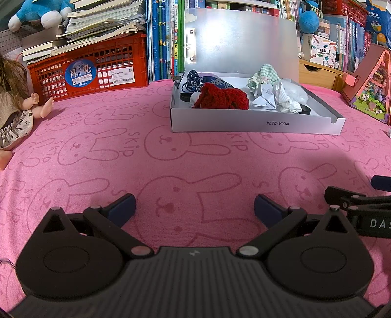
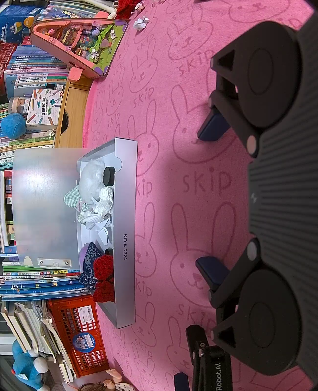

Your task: Organize objects

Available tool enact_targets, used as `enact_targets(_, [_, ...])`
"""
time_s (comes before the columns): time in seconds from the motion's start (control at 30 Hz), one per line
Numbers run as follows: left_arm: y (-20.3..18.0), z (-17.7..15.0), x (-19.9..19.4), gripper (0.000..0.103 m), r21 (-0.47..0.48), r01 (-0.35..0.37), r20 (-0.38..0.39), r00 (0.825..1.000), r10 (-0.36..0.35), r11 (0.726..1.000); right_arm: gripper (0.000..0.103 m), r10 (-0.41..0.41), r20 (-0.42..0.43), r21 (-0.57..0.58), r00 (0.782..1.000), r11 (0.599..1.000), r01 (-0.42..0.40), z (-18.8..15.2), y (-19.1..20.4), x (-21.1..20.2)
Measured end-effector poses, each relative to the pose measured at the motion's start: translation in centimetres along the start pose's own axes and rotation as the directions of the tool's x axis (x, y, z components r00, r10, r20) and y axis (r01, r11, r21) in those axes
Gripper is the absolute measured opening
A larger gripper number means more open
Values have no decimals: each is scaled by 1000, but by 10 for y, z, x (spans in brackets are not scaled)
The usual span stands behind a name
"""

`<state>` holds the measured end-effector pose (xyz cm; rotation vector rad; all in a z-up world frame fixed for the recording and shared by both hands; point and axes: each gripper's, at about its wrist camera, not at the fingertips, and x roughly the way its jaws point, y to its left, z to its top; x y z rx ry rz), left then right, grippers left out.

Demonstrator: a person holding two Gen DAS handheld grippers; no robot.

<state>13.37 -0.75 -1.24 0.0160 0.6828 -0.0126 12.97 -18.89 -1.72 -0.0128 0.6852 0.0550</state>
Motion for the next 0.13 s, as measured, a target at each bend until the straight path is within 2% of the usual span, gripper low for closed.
enact_targets(0.13, [0,0,0,103,0,0,0,1000,0,1000,103,0,0,0,1000,1000,0,0,0,0])
